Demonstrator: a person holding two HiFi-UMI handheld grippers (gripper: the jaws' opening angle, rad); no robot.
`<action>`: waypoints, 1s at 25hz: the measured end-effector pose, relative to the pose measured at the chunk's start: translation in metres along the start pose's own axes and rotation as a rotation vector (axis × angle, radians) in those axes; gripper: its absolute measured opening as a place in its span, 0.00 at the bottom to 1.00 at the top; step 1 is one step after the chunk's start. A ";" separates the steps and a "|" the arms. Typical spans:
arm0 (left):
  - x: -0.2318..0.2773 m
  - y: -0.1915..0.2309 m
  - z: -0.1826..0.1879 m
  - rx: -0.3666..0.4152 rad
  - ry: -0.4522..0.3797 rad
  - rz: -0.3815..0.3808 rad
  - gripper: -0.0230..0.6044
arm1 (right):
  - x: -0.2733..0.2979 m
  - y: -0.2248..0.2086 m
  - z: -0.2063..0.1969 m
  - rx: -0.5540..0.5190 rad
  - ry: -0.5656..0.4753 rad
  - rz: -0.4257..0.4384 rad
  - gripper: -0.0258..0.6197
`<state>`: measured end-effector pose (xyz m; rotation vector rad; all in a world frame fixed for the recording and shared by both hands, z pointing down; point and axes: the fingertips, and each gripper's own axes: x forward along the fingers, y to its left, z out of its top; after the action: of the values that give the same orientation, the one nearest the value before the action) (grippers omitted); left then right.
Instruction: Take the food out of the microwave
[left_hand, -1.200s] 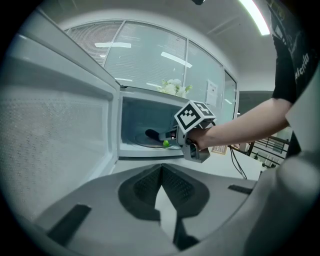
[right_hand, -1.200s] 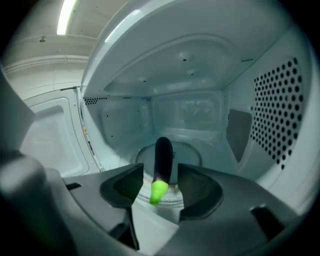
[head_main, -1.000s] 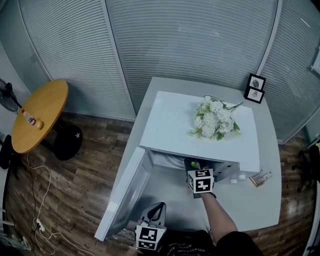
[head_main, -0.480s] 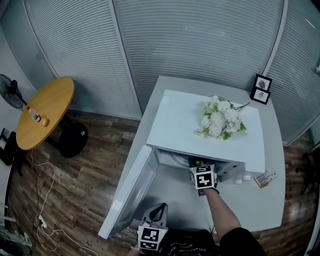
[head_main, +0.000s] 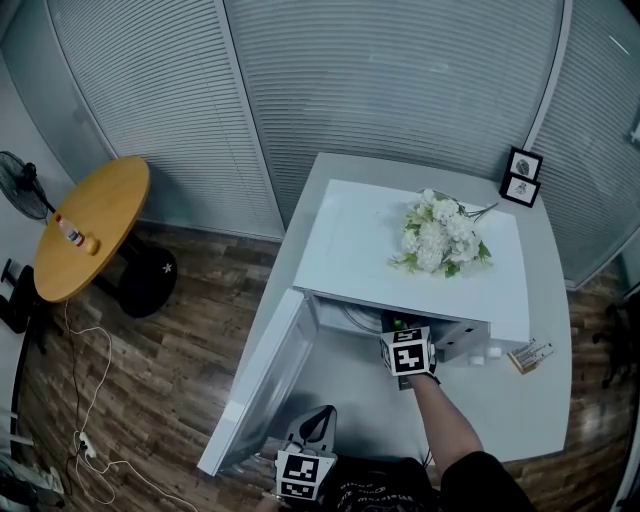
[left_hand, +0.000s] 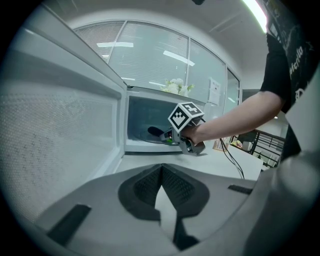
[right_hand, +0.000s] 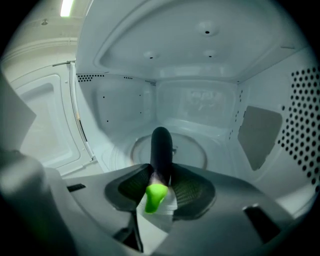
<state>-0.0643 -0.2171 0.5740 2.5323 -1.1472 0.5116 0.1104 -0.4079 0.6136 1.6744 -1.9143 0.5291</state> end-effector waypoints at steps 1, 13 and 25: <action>0.000 0.000 0.000 0.002 -0.001 0.001 0.05 | -0.001 -0.001 0.001 0.007 -0.004 -0.002 0.25; -0.002 -0.005 0.004 0.005 -0.027 0.002 0.05 | -0.026 0.011 0.014 -0.037 -0.082 0.037 0.24; -0.004 -0.012 0.009 0.011 -0.066 -0.009 0.05 | -0.066 0.021 0.010 -0.079 -0.100 0.075 0.24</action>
<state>-0.0555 -0.2111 0.5623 2.5802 -1.1582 0.4360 0.0939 -0.3598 0.5658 1.6117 -2.0488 0.3991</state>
